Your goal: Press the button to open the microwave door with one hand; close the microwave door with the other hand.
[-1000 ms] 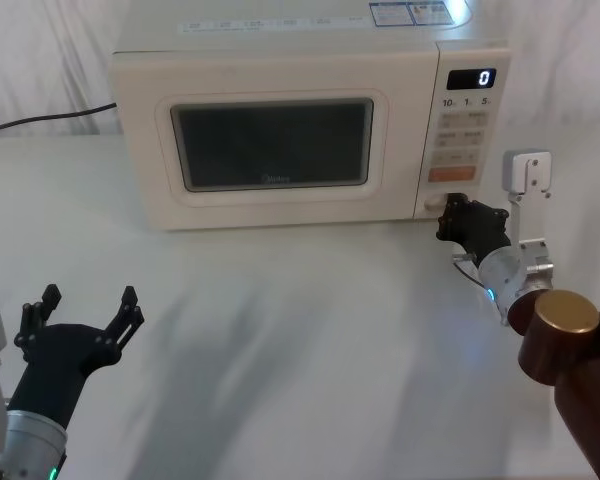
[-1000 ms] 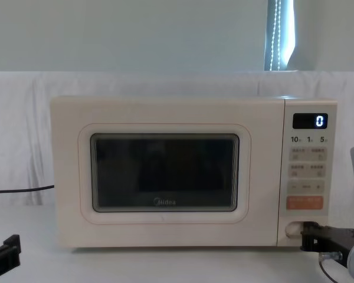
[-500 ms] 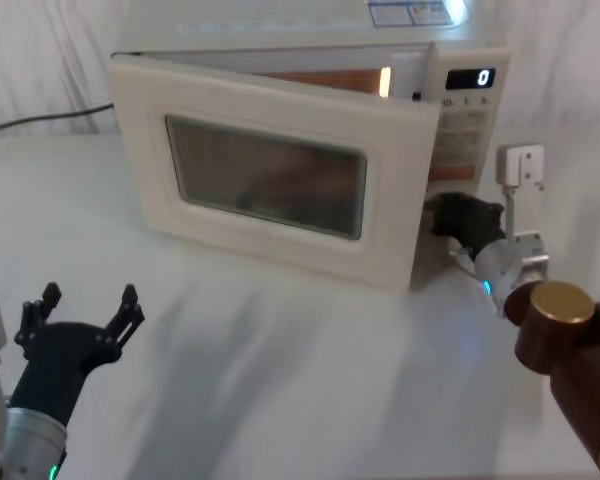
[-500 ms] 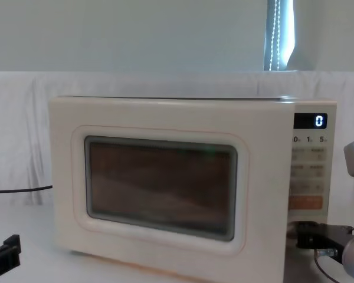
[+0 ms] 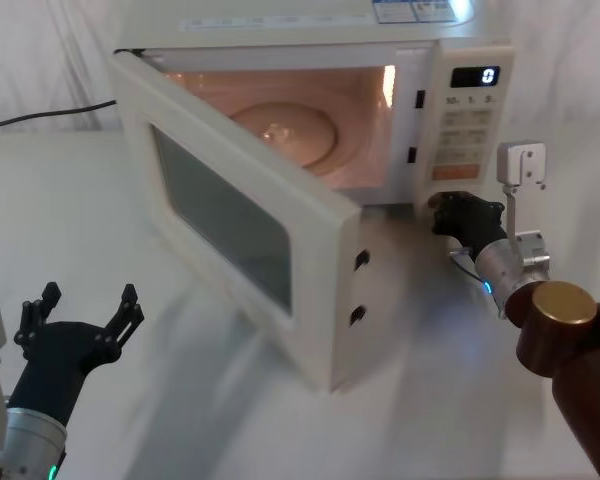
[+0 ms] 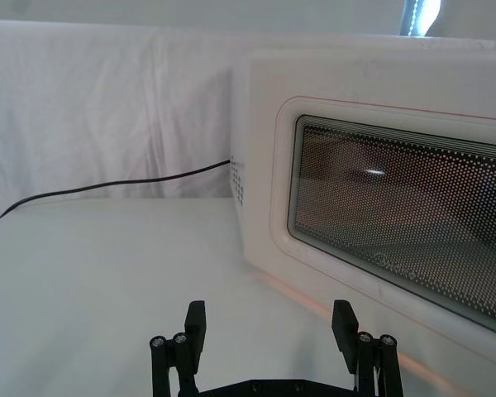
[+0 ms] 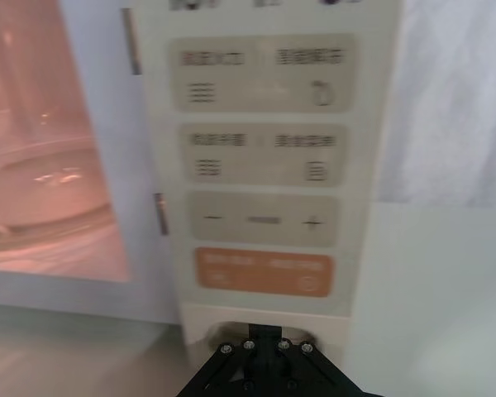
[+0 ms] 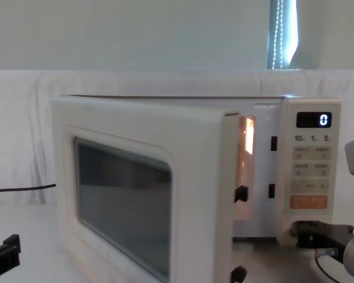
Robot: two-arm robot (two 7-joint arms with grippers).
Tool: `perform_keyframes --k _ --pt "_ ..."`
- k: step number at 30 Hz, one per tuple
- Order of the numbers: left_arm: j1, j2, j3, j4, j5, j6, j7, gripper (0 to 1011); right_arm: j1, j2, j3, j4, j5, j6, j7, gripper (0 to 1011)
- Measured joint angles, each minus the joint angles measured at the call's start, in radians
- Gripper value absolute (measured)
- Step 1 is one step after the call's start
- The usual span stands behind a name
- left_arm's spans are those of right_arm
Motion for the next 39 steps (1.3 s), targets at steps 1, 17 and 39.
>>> perform_keyframes --k 1,17,39 --pt "0.0 0.0 0.0 0.0 0.0 0.0 0.0 1001 -0.009 0.0 0.0 -0.015 0.001 0.005 0.001 0" --pt "0.0 0.0 0.0 0.0 0.0 0.0 0.0 1001 -0.235 0.01 -0.026 -0.37 0.0 0.127 -0.02 0" --pt "0.0 0.0 0.0 0.0 0.0 0.0 0.0 1001 -0.453 -0.012 -0.035 -0.579 -0.02 0.012 -0.087 0"
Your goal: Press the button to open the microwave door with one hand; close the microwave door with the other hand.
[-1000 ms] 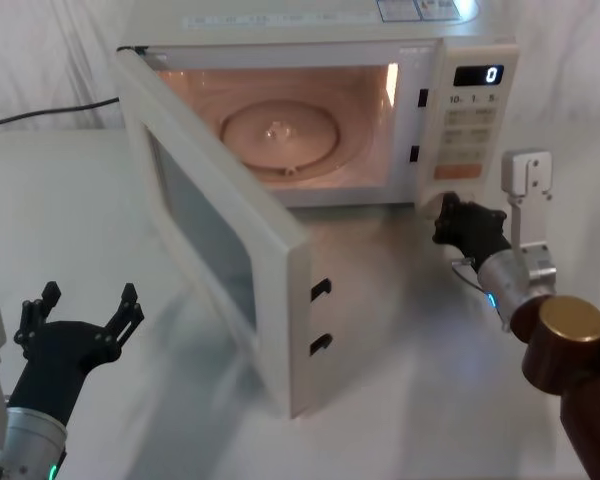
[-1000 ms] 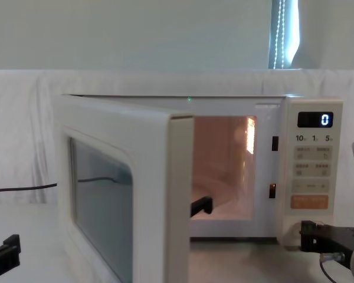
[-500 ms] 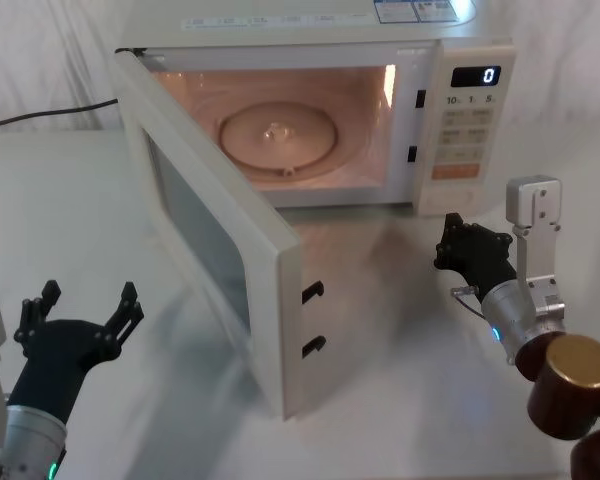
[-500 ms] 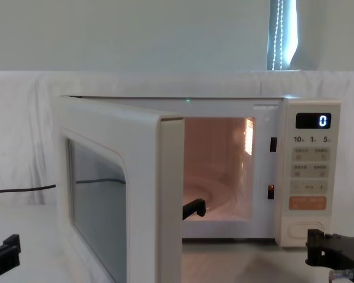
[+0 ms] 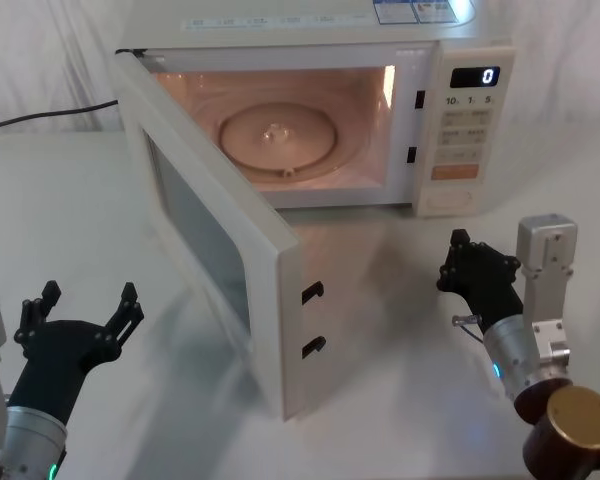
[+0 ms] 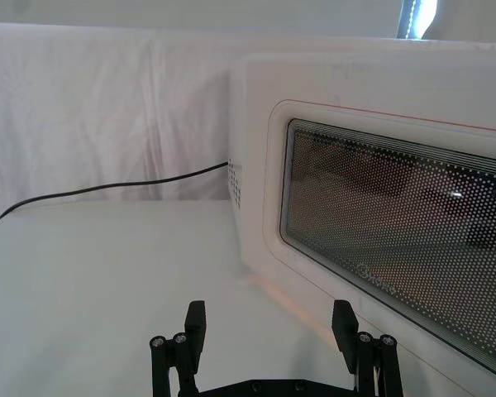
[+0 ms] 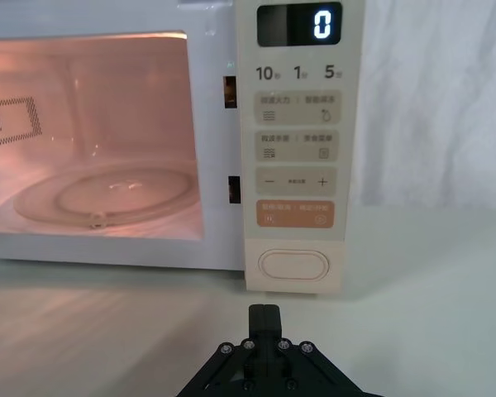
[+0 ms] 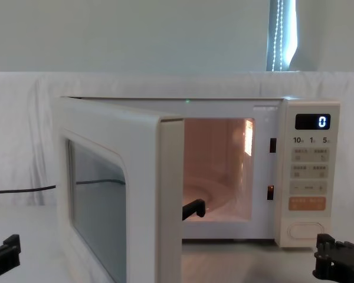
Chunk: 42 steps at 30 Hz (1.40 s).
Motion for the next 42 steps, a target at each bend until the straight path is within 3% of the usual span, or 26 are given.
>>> perform_keyframes --k 11,26,42 --pt "0.0 0.0 0.0 0.0 0.0 0.0 0.0 1001 -0.022 -0.028 0.023 0.001 -0.001 -0.054 -0.026 0" --pt "0.0 0.0 0.0 0.0 0.0 0.0 0.0 1001 -0.042 -0.062 0.066 -0.023 -0.025 -0.055 -0.073 0" --pt "0.0 0.0 0.0 0.0 0.0 0.0 0.0 1001 -0.049 -0.076 0.091 -0.032 -0.039 -0.081 -0.08 0"
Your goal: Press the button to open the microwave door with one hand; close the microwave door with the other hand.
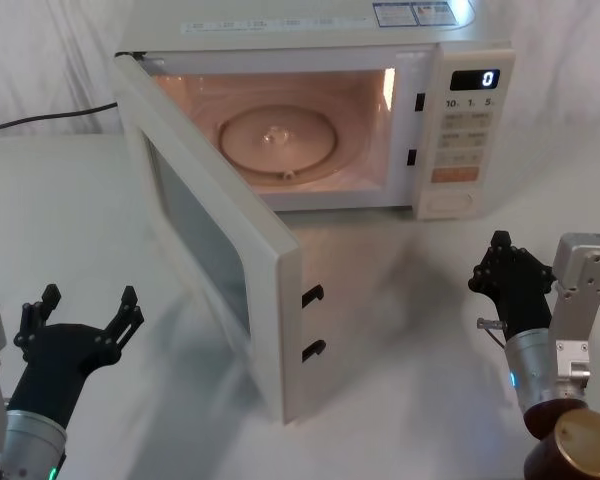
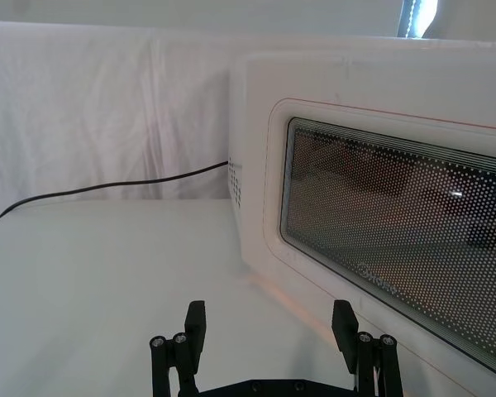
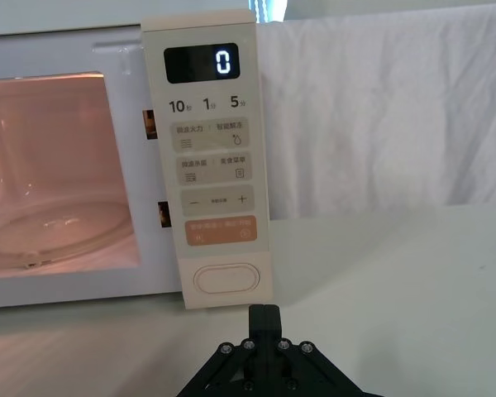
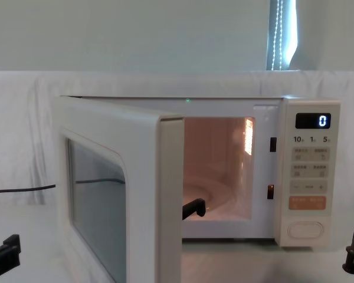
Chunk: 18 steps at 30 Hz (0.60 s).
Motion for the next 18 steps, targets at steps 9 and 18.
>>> perform_keyframes --k 9,18 --pt "0.0 0.0 0.0 0.0 0.0 0.0 0.0 1001 0.0 0.0 -0.001 0.001 0.0 0.002 0.0 0" --pt "0.0 0.0 0.0 0.0 0.0 0.0 0.0 1001 0.001 0.001 -0.002 0.001 0.0 0.005 0.001 213"
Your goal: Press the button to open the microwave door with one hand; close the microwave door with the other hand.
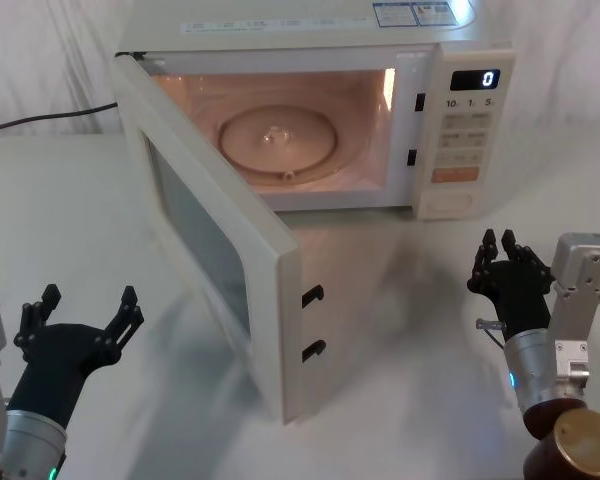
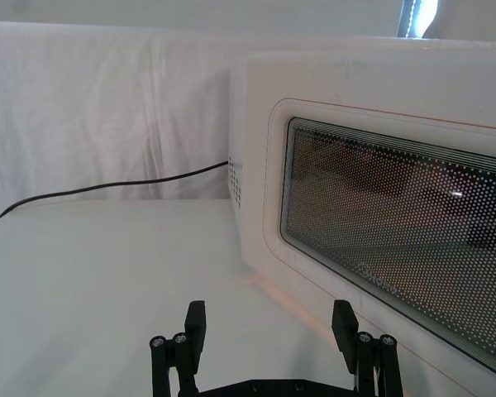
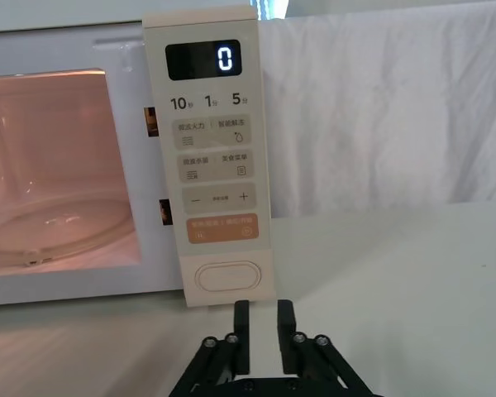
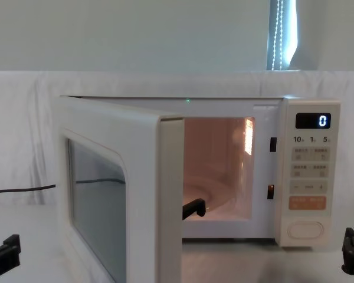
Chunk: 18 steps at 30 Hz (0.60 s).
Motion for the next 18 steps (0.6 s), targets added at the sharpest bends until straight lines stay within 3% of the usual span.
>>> perform_keyframes --k 5,8,15,18 --pt "0.0 0.0 0.0 0.0 0.0 0.0 0.0 1001 0.0 0.0 0.0 0.0 0.0 0.001 0.0 363" --pt "0.0 0.0 0.0 0.0 0.0 0.0 0.0 1001 0.0 0.0 -0.001 0.0 0.0 0.001 0.0 522" --pt "0.0 0.0 0.0 0.0 0.0 0.0 0.0 1001 0.0 0.0 -0.001 0.0 0.0 0.002 0.0 699" --pt "0.0 0.0 0.0 0.0 0.0 0.0 0.0 1001 0.0 0.0 -0.001 0.0 0.0 0.002 0.0 827"
